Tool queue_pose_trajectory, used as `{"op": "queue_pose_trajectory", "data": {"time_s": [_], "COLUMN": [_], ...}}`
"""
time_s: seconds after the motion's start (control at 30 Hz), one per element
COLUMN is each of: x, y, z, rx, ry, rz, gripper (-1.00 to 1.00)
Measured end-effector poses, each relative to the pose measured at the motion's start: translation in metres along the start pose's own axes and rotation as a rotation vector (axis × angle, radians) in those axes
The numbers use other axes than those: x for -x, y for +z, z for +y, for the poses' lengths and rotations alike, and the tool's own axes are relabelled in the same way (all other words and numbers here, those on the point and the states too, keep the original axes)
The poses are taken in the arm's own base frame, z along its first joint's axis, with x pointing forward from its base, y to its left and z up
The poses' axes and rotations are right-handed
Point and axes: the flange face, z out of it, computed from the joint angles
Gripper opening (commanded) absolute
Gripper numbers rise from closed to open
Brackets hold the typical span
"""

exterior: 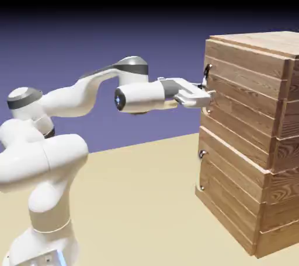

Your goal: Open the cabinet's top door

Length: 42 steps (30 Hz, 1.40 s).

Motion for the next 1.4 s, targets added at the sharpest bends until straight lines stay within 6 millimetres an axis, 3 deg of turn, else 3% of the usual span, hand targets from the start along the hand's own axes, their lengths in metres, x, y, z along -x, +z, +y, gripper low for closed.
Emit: {"op": "queue_pose_trajectory", "data": {"time_s": [0.27, 0.53, 1.0, 1.4], "x": [0.024, 0.049, 0.092, 0.141], "y": [-0.05, -0.085, -0.125, -0.15], "z": [-0.024, -0.049, -0.092, -0.141], "rx": [0.141, 0.258, 0.428, 0.599], "ry": [-0.001, -0.001, -0.001, -0.001], "rz": [0.143, 0.259, 0.429, 0.6], "gripper": [-1.0, -1.0, -1.0, -1.0]}}
